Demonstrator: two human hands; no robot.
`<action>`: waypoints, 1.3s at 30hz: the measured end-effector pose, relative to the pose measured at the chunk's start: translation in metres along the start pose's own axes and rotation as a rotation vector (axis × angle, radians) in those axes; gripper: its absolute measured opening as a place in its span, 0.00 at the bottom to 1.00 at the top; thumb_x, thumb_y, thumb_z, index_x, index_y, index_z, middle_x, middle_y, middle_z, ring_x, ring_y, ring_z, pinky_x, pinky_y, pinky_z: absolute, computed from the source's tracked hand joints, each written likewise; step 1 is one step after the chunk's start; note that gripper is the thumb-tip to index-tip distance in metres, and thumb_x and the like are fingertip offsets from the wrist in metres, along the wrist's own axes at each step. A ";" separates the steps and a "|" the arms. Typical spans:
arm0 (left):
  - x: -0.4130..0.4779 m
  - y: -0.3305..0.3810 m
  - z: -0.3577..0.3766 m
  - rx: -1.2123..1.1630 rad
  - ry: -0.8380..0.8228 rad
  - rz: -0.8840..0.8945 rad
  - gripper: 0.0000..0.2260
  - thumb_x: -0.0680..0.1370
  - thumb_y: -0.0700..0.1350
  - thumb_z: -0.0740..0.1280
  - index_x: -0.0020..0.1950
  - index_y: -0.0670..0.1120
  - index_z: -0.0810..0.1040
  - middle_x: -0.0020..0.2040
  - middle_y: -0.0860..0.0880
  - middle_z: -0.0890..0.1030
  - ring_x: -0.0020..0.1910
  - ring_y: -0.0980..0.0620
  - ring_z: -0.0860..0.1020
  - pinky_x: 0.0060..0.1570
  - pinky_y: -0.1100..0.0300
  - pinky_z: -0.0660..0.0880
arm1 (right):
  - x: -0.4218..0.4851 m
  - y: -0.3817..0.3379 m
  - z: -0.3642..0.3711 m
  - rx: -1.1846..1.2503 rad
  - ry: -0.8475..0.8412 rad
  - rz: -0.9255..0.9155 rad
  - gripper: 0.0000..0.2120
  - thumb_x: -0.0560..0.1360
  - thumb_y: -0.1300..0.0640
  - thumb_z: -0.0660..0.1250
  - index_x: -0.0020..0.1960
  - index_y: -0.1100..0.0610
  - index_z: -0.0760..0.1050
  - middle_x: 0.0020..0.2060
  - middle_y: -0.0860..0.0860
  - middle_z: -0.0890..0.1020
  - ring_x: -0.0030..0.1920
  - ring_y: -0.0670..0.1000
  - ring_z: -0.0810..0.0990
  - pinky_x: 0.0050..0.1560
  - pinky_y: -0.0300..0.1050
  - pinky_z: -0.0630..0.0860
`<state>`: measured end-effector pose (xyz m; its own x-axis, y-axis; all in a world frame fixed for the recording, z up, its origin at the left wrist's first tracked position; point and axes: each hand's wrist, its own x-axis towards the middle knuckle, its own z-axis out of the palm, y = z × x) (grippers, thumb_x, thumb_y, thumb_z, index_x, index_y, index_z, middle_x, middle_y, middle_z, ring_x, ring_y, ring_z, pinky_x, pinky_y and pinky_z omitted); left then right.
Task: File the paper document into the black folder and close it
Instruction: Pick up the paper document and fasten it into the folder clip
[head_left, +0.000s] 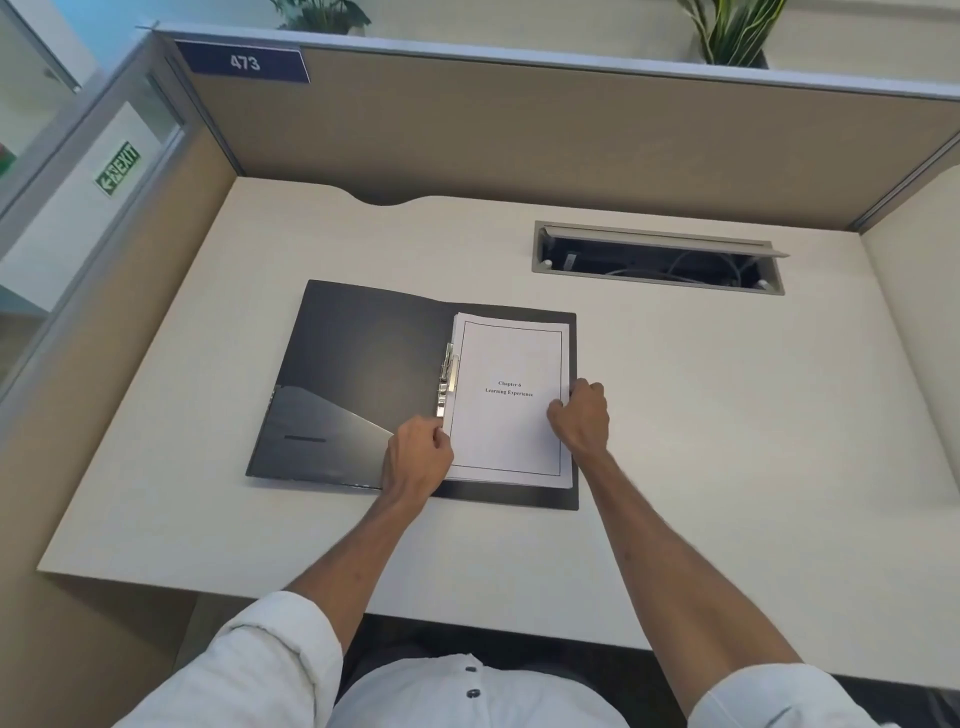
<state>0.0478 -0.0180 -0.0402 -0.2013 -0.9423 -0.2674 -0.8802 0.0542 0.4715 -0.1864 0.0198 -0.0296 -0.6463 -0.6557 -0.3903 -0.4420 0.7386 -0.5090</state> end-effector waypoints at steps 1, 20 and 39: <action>-0.001 0.000 0.000 0.020 -0.006 0.005 0.12 0.83 0.39 0.62 0.43 0.36 0.79 0.46 0.39 0.82 0.46 0.35 0.81 0.48 0.42 0.82 | 0.000 0.000 0.001 -0.001 -0.001 0.001 0.15 0.83 0.61 0.64 0.67 0.68 0.74 0.68 0.61 0.74 0.67 0.64 0.77 0.64 0.57 0.77; -0.011 -0.004 -0.002 0.041 -0.040 0.051 0.14 0.85 0.44 0.63 0.40 0.40 0.72 0.49 0.39 0.78 0.42 0.39 0.77 0.46 0.47 0.80 | -0.001 -0.004 0.001 0.090 0.022 0.068 0.04 0.77 0.68 0.65 0.47 0.62 0.70 0.46 0.57 0.73 0.44 0.58 0.71 0.45 0.48 0.68; -0.004 -0.035 -0.003 0.074 -0.145 0.261 0.15 0.86 0.49 0.66 0.72 0.47 0.79 0.57 0.47 0.78 0.53 0.45 0.81 0.56 0.46 0.85 | 0.017 0.003 -0.002 0.084 0.014 0.063 0.12 0.78 0.66 0.63 0.58 0.69 0.80 0.56 0.63 0.86 0.59 0.67 0.84 0.59 0.55 0.81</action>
<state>0.0803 -0.0172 -0.0529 -0.4789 -0.8369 -0.2650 -0.8188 0.3170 0.4785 -0.2005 0.0113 -0.0360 -0.6802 -0.6054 -0.4134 -0.3469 0.7626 -0.5460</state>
